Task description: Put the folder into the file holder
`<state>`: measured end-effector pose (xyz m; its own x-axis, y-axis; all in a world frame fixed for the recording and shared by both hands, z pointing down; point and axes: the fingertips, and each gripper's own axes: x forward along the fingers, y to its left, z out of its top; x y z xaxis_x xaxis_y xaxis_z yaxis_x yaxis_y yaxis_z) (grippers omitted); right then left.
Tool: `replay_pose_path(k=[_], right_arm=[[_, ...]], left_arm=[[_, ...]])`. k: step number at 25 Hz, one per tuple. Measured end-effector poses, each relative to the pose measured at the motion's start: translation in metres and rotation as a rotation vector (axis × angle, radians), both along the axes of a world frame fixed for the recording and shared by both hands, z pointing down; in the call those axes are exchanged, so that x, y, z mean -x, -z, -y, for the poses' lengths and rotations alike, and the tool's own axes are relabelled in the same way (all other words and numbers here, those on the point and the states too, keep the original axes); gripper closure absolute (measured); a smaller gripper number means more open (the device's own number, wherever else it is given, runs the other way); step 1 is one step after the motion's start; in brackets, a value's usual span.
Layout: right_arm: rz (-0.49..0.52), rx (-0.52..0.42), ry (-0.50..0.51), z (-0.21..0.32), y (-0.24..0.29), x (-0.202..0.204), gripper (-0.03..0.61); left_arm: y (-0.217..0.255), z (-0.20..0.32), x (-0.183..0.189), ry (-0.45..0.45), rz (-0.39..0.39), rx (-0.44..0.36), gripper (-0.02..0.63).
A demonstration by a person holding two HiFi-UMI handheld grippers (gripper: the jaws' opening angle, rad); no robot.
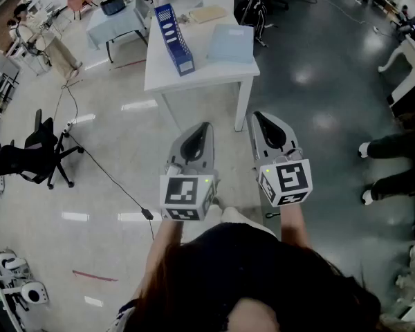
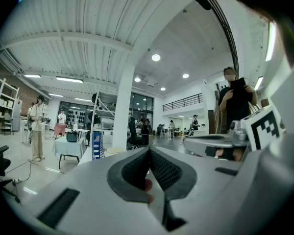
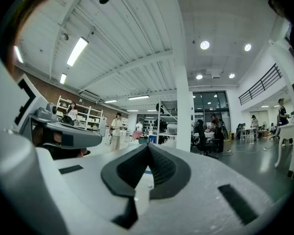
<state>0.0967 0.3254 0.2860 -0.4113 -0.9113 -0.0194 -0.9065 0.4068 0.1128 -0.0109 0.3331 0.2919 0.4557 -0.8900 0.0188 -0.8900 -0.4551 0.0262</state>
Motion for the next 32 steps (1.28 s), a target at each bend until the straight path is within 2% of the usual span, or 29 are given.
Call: replay_pose_path(k=[9,14,22,32], right_arm=[[0.053,0.012,-0.004,0.017,0.0,0.026,0.578],[0.141,0.031,-0.003,0.028,0.0,0.037,0.578],[0.128,0.048,-0.049,0.058,-0.004,0.055,0.578],[0.094,0.05,-0.092,0.081,-0.006,0.067,0.578]], left_arm=[[-0.001,0.023,0.027,-0.012,0.001,0.004,0.607],[-0.009,0.035,0.038,-0.04,-0.002,0.039,0.607],[-0.019,0.064,0.062,-0.072,0.01,0.033,0.607],[-0.025,0.089,0.067,-0.147,0.012,0.073,0.607]])
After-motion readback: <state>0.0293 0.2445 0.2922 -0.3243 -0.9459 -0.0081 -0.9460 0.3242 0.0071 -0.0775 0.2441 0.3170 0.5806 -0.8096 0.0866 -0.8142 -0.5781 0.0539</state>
